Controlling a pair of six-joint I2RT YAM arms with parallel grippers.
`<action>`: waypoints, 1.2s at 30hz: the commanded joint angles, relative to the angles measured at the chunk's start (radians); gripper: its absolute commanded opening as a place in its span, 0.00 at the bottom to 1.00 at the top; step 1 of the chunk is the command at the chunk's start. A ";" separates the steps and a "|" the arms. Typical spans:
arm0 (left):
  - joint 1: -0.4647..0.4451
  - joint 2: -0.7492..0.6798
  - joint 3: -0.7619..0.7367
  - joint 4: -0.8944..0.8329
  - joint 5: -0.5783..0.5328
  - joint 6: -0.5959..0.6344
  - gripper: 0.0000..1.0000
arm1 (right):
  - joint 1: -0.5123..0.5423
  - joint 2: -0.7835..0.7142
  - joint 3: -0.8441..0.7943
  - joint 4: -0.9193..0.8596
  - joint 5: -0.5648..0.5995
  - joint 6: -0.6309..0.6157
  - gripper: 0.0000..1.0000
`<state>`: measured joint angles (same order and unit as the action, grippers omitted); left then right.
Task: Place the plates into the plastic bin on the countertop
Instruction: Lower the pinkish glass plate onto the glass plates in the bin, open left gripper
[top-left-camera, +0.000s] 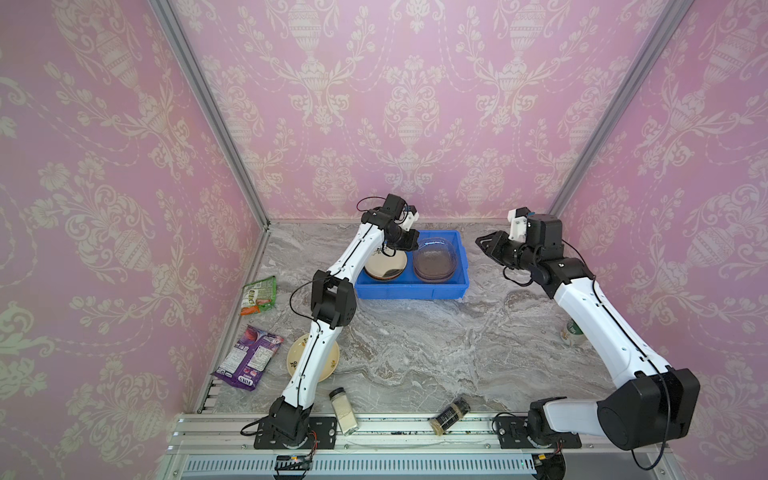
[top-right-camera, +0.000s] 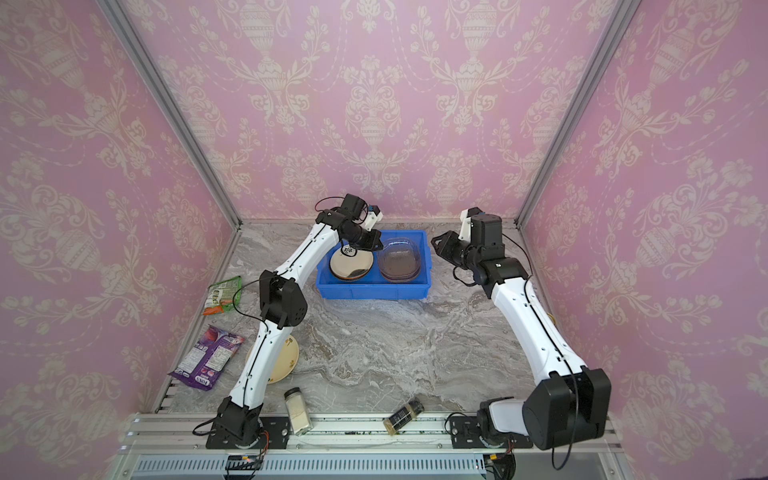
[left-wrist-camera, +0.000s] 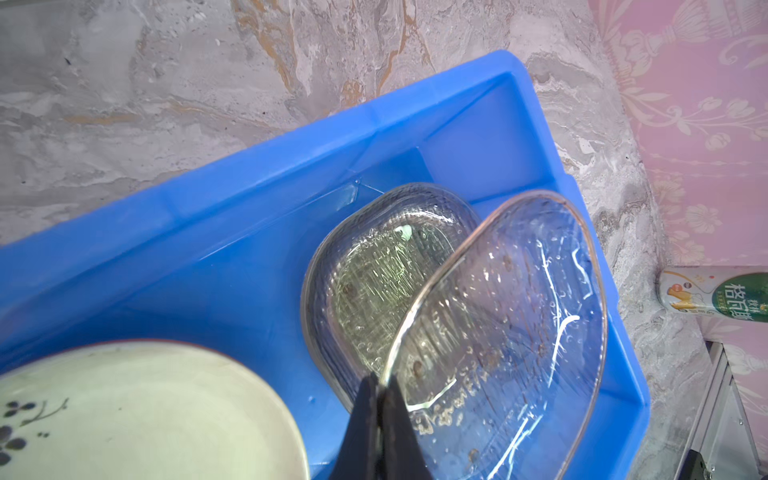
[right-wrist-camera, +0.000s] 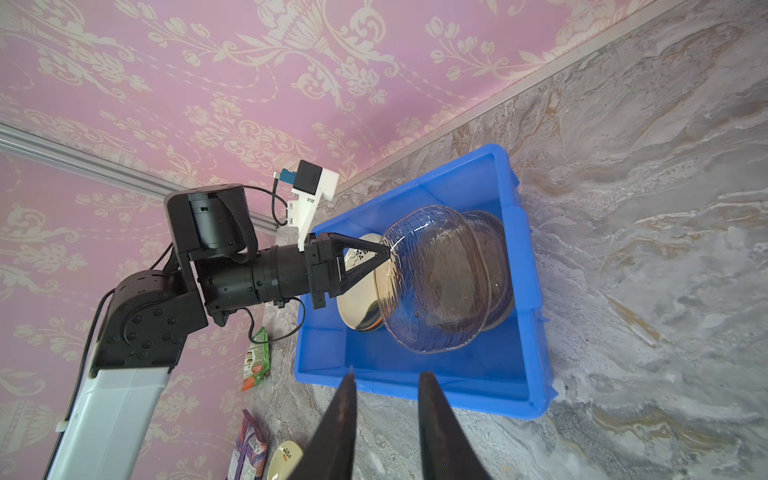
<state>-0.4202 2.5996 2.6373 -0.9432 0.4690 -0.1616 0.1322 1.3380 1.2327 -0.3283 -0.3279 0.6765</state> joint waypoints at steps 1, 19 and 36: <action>-0.023 0.026 0.012 0.019 -0.035 0.005 0.00 | -0.007 0.003 -0.018 0.008 -0.007 -0.006 0.27; -0.043 0.080 0.025 0.123 -0.165 -0.011 0.00 | -0.007 0.013 -0.035 0.023 -0.022 0.011 0.28; -0.043 0.027 0.050 0.161 -0.163 -0.016 0.70 | -0.003 0.010 -0.038 0.048 -0.036 0.037 0.27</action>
<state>-0.4606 2.6740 2.6614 -0.7944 0.3077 -0.1734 0.1322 1.3434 1.2102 -0.3038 -0.3454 0.6941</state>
